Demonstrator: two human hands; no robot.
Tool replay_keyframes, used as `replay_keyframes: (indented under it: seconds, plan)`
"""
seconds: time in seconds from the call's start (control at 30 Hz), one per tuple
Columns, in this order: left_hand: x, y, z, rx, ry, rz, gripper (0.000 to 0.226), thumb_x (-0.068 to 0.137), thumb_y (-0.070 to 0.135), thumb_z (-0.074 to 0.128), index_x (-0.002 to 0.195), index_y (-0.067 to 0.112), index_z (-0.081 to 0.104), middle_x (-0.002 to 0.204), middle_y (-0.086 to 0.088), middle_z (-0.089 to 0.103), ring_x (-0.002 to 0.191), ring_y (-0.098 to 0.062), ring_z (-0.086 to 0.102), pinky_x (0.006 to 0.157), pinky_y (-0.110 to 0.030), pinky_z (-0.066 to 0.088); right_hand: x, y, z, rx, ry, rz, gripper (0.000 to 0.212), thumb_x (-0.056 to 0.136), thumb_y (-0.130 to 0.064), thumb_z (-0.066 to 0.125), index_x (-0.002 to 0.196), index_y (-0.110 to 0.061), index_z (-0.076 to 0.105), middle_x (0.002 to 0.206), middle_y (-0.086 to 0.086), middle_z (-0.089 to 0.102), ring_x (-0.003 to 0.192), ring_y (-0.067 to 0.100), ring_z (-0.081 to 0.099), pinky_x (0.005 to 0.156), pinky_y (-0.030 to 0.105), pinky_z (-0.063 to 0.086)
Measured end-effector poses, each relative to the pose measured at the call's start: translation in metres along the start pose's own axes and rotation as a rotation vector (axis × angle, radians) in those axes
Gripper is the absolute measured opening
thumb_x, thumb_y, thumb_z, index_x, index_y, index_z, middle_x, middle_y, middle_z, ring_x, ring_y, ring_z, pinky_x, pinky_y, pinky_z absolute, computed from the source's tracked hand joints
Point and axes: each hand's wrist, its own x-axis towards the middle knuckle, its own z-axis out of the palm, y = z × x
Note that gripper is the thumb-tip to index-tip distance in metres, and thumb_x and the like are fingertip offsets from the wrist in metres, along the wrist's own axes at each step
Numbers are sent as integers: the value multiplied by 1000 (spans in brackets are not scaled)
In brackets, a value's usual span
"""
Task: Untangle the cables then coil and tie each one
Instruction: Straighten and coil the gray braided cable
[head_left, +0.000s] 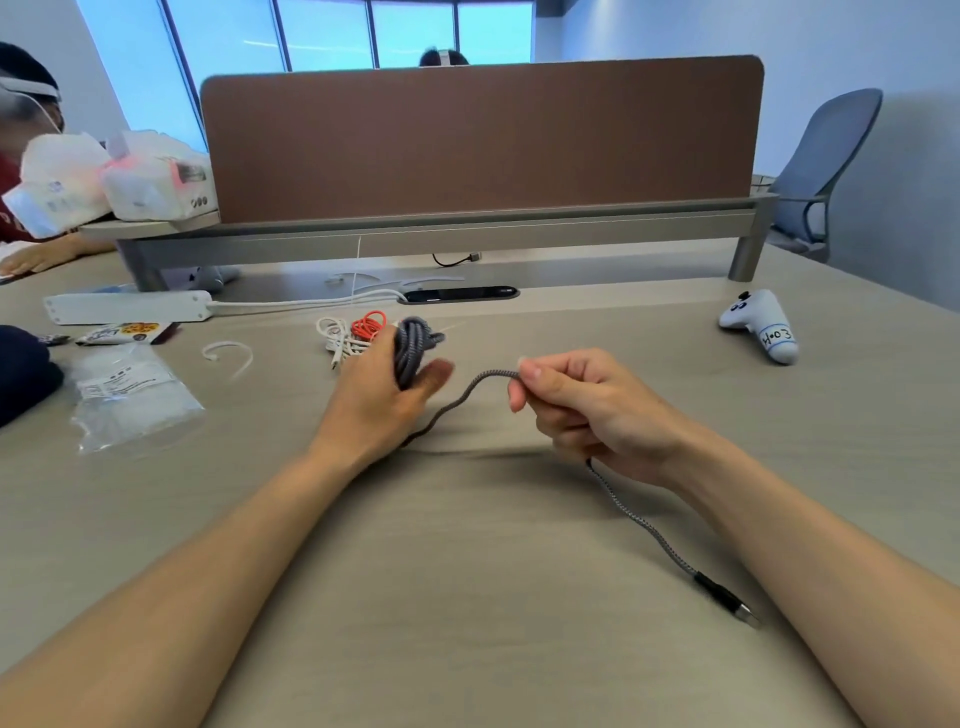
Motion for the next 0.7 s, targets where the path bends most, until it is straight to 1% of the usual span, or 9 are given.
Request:
replay_keyframes:
  seconds: [0.1,0.17,0.2,0.27,0.37,0.43,0.53,0.6,0.7]
  plan:
    - [-4,4,1,-43,-99,48,63,63,67,49,84,7,51,65,-5,58,63,-27,53,64,-45,45,2,2,0,62,25,-29,30,91,-35,45,78,-11,60,51,-9,21,44,5,14,41,20,7]
    - [-5,6,0,-94,-175,96,71,54,76,57,86,12,52,64,2,56,62,-23,54,62,-41,45,3,3,0,94,37,-40,30,94,-33,43,80,-12,60,52,-9,21,43,5,14,42,21,7]
    - [-5,7,0,-103,-205,116,69,52,78,61,86,19,52,65,5,55,62,-21,54,61,-38,44,3,4,0,108,42,-47,31,96,-31,41,81,-11,59,52,-8,22,42,5,15,42,21,7]
    - [-5,9,3,-73,-241,163,52,56,72,67,83,31,50,65,11,53,62,-11,52,59,-28,41,4,5,1,137,49,-69,31,98,-29,39,83,-11,60,52,-7,22,41,4,16,42,21,8]
    - [-7,16,7,-85,-258,261,20,75,43,68,76,39,48,65,22,56,60,5,51,57,-13,35,4,5,1,170,62,-99,30,94,-31,42,84,-10,61,54,-5,21,41,5,17,41,19,11]
    - [-8,17,8,-175,-271,254,22,83,29,63,68,35,47,59,19,58,54,3,54,56,-13,38,4,5,1,182,77,-115,30,95,-31,43,83,-10,61,55,-3,20,41,6,16,40,18,11]
    - [-14,19,6,-404,-419,107,27,94,19,57,67,15,50,50,3,59,48,-17,60,52,-28,48,4,4,1,189,111,-118,28,93,-32,44,81,-10,59,56,-2,19,41,6,15,39,18,10]
    - [-19,21,7,-596,-500,23,34,95,24,54,70,3,45,46,-1,53,41,-26,55,46,-38,46,3,2,-1,162,142,-118,27,89,-34,47,78,-12,57,55,-3,20,40,6,15,37,15,11]
    - [-25,23,10,-789,-514,-23,58,86,48,60,73,-4,38,47,-3,44,37,-22,47,44,-39,42,3,2,-5,62,171,-120,27,86,-36,50,75,-14,59,53,-4,25,42,8,18,38,15,13]
